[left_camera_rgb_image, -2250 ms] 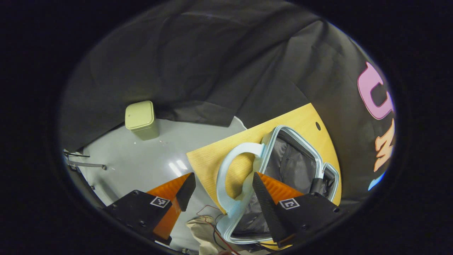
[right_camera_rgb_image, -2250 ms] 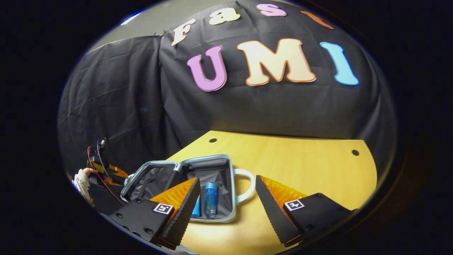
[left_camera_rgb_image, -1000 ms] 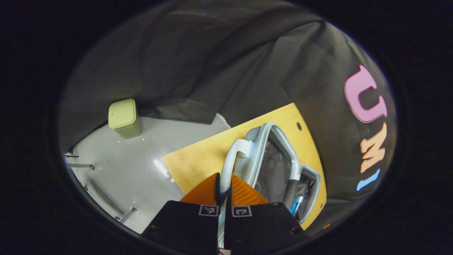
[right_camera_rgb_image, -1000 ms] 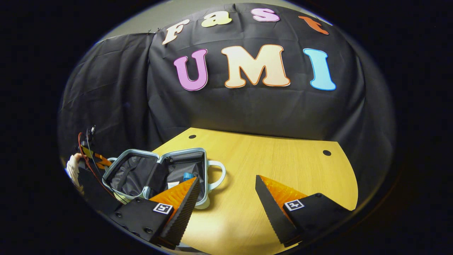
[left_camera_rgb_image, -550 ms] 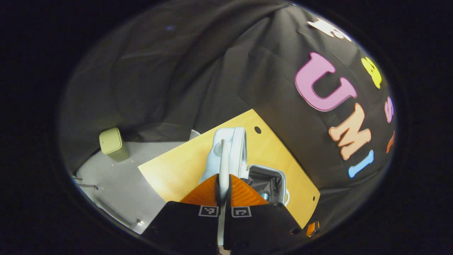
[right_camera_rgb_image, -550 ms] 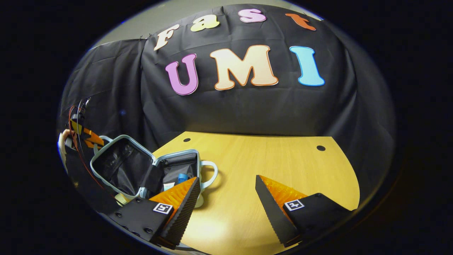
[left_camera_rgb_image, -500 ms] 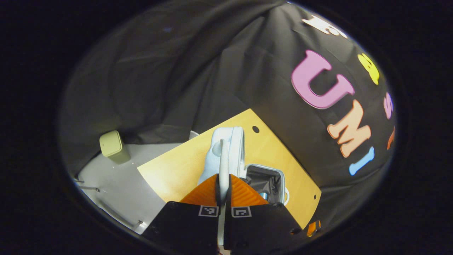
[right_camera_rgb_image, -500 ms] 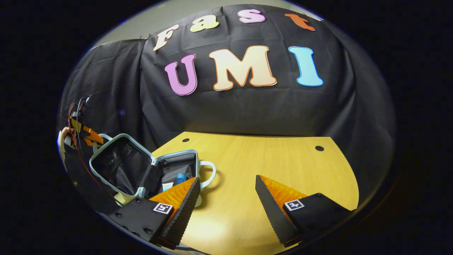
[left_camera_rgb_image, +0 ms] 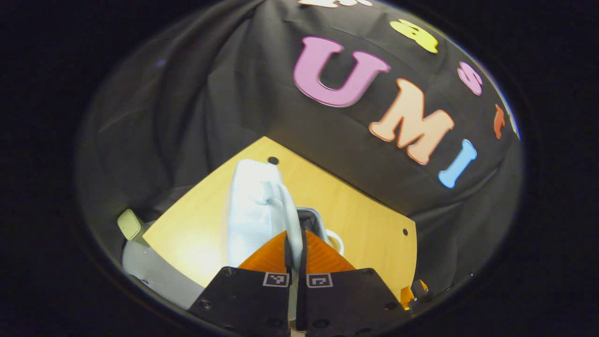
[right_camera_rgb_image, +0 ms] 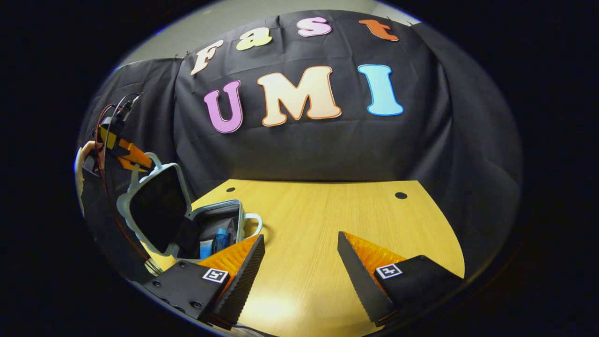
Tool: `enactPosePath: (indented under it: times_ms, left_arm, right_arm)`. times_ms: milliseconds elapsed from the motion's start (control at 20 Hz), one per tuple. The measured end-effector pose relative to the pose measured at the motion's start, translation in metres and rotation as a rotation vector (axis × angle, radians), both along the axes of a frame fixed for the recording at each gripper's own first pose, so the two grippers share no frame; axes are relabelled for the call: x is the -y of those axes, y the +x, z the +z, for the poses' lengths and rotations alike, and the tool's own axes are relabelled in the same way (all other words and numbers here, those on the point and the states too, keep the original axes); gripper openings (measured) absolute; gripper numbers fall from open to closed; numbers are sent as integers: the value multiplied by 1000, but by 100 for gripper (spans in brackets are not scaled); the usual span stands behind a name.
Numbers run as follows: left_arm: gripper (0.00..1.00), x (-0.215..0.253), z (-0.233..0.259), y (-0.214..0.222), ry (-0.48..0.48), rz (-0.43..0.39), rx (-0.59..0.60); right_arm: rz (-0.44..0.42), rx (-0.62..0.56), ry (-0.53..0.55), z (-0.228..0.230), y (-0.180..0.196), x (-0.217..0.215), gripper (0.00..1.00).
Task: First open the suitcase, pack the skin care products into it, and then close the suitcase.
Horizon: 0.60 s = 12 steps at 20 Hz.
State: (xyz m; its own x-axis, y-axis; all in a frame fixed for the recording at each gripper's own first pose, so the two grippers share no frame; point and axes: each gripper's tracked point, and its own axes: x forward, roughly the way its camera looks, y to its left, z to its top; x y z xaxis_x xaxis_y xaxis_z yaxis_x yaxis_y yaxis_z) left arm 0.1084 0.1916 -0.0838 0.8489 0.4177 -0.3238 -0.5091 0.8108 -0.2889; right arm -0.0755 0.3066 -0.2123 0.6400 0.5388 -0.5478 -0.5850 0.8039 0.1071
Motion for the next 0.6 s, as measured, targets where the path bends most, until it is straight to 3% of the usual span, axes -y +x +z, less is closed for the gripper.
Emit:
enactPosePath:
  times_ms: [250,300,350,600]
  left_arm:
    - [0,50,-39,72,-5,-115,-96]
    - [0,55,-49,84,-8,-124,-118]
    - [0,56,-58,94,-11,-130,-141]
    - [0,64,-112,137,-45,-164,-273]
  right_arm:
    - [-24,2,18,6,3,20,98]
    - [-31,0,19,7,3,24,94]
    - [-36,-4,20,7,3,28,98]
    - [-66,-11,16,2,8,45,98]
